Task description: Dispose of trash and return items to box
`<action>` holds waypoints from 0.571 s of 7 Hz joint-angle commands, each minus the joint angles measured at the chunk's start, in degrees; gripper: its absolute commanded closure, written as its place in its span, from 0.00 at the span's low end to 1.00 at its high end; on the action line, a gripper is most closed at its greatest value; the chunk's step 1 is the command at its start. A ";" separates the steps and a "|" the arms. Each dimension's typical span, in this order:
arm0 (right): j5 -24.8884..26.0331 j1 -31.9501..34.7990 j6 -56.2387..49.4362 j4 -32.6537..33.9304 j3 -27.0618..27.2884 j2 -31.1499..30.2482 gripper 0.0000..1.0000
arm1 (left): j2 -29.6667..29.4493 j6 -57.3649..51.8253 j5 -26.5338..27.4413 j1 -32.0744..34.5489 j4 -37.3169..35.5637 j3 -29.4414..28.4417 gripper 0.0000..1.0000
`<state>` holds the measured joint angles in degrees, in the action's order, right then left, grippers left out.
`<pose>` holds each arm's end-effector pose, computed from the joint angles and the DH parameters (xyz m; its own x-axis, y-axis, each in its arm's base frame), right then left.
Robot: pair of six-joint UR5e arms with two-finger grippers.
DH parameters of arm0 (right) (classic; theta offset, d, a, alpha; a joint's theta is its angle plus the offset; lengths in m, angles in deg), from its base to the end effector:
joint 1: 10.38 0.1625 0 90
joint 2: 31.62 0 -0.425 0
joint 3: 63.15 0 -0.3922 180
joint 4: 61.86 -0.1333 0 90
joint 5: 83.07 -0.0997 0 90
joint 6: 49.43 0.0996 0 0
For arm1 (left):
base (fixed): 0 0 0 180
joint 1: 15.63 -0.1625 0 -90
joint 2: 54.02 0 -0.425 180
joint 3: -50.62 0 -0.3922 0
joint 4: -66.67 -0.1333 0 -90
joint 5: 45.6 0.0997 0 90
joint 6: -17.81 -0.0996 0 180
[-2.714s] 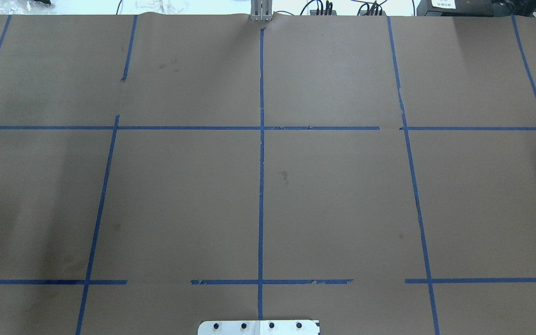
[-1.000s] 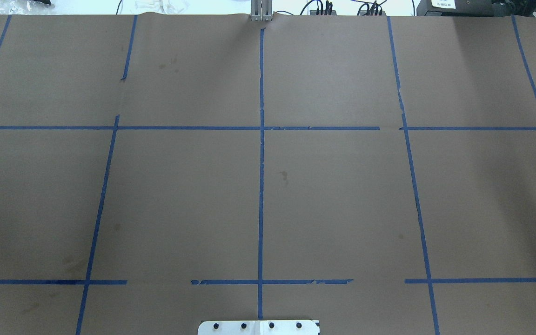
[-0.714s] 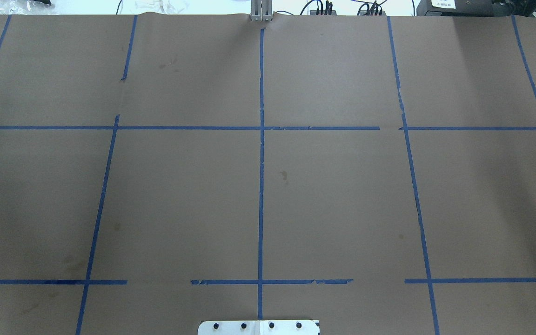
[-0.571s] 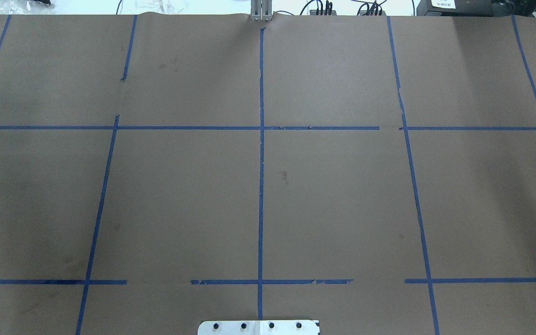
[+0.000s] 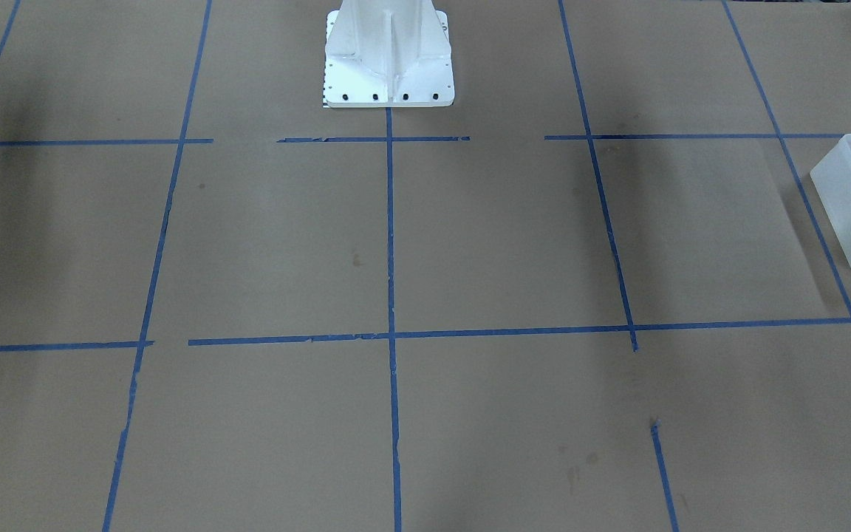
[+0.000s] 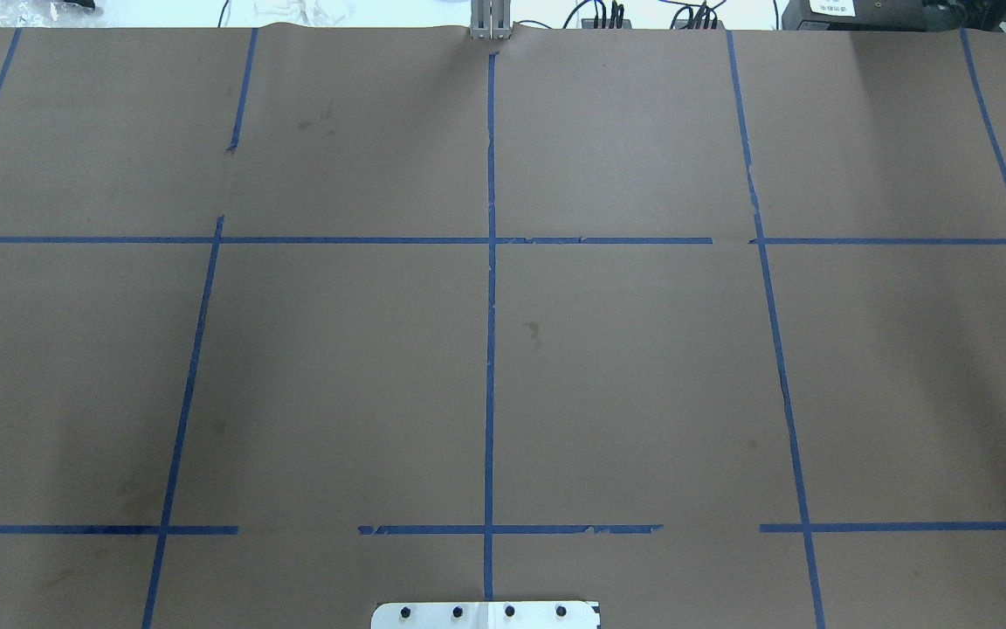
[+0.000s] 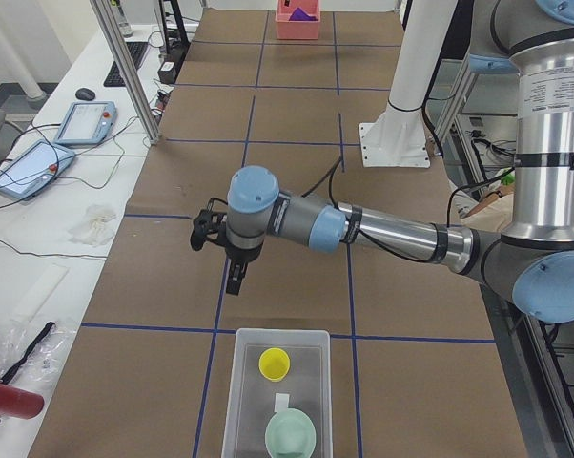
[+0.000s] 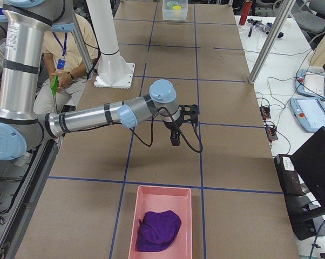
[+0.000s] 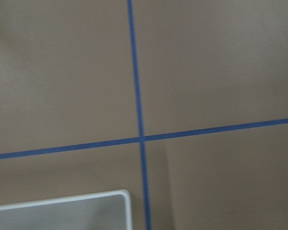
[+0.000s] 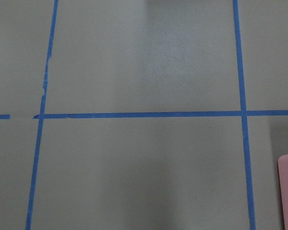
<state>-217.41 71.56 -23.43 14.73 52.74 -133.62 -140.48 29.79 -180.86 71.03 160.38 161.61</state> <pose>0.0051 -0.4185 0.5016 0.6507 0.0103 0.7593 -0.1787 0.9739 0.1400 -0.0353 -0.4690 0.4985 0.6841 0.0973 -0.7229 0.0896 0.9724 0.2156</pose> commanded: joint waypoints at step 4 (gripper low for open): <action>-0.21 -1.34 -1.73 5.68 0.83 0.31 0.00 | 3.47 -2.66 -0.36 -4.67 -1.78 2.07 0.01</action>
<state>-216.54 70.50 -24.24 19.83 53.56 -133.36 -139.13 34.61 -181.18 65.84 158.36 166.74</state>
